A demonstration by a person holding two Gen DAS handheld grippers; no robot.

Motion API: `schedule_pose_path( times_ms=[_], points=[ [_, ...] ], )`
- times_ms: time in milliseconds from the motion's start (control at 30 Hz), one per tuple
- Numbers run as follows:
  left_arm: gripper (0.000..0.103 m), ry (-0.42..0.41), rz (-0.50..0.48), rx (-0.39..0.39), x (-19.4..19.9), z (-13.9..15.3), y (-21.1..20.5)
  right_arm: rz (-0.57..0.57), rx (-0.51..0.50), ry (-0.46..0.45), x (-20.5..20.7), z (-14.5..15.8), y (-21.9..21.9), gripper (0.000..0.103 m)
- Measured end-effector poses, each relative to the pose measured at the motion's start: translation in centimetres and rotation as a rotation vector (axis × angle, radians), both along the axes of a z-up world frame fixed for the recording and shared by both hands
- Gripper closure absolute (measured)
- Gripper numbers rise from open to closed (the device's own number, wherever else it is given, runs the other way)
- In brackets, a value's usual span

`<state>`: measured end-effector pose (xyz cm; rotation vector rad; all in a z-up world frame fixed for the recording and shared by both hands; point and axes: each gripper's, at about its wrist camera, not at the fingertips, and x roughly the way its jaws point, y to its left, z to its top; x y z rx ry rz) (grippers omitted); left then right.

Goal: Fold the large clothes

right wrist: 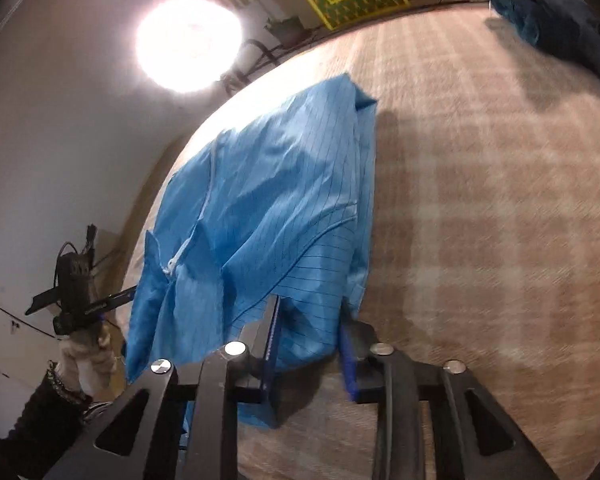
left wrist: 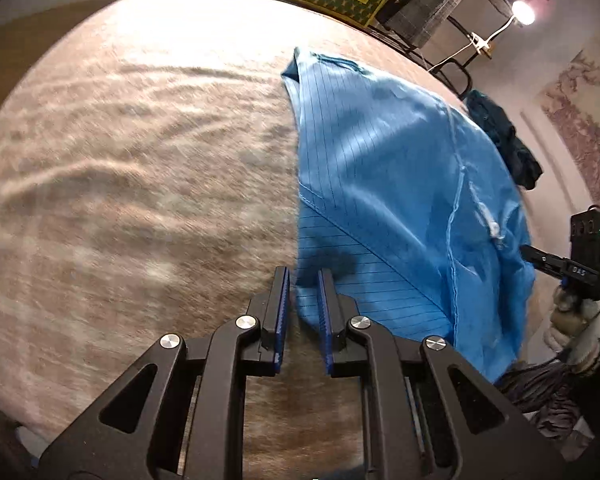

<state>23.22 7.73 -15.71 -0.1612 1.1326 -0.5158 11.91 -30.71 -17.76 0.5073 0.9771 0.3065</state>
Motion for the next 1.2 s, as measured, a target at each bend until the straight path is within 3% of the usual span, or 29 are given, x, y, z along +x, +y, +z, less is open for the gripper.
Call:
schedule_pose_path(
  times_ms=[33,67,133,200,233,267,300,333,433,600,633,667,767,867,1033,1200],
  points=[
    [0.091,-0.003,0.004,0.005,0.1,0.1,0.1,0.005,-0.020,0.008,0.1,-0.1,0.0,0.095],
    [0.091,-0.002,0.011,-0.005,0.3,0.2,0.2,0.009,-0.054,0.019,0.1,-0.2,-0.2,0.096],
    [0.091,0.000,0.023,-0.033,0.7,0.5,0.5,-0.003,-0.031,0.029,0.0,-0.4,-1.0,0.096],
    [0.091,0.002,0.033,-0.057,0.9,0.9,1.1,-0.009,0.030,0.008,-0.4,-0.1,-1.8,0.087],
    [0.085,0.009,0.040,-0.077,1.3,1.2,1.2,-0.007,0.030,-0.001,-0.5,0.2,-2.0,0.070],
    [0.071,0.020,0.047,-0.101,1.7,1.4,1.4,-0.007,0.028,-0.021,-0.6,0.8,-2.2,0.059],
    [0.064,0.028,0.057,-0.131,2.3,1.7,1.4,-0.022,0.023,-0.065,-0.6,1.8,-2.6,0.057],
    [0.060,0.028,0.066,-0.149,2.9,2.0,1.4,-0.031,0.017,-0.085,-0.6,2.2,-2.9,0.056],
    [0.057,0.048,0.065,-0.180,5.1,2.5,0.7,-0.044,0.030,-0.105,1.0,3.3,-3.5,0.056],
    [0.056,0.114,0.079,-0.220,8.6,1.5,-0.5,-0.019,0.051,-0.058,6.0,2.5,-3.1,0.057],
    [0.061,0.116,0.074,-0.233,8.8,1.4,-0.6,-0.017,0.049,-0.054,6.5,2.4,-3.2,0.063],
    [0.078,0.109,0.062,-0.234,8.9,1.5,-0.7,0.002,0.056,-0.054,6.9,2.3,-2.6,0.078],
    [0.097,0.073,0.008,-0.179,9.1,2.0,-1.8,0.028,0.076,-0.067,7.9,2.4,-2.2,0.095],
    [0.101,0.031,0.015,-0.205,9.4,3.0,-1.8,0.031,0.084,-0.087,8.7,2.7,-2.1,0.101],
    [0.102,-0.011,0.048,-0.210,11.4,4.2,-2.3,0.003,0.080,-0.119,10.0,3.4,-2.4,0.103],
    [0.102,-0.017,0.073,-0.180,13.9,3.0,-3.4,-0.014,0.013,-0.126,12.2,3.5,-2.6,0.103]
  ],
)
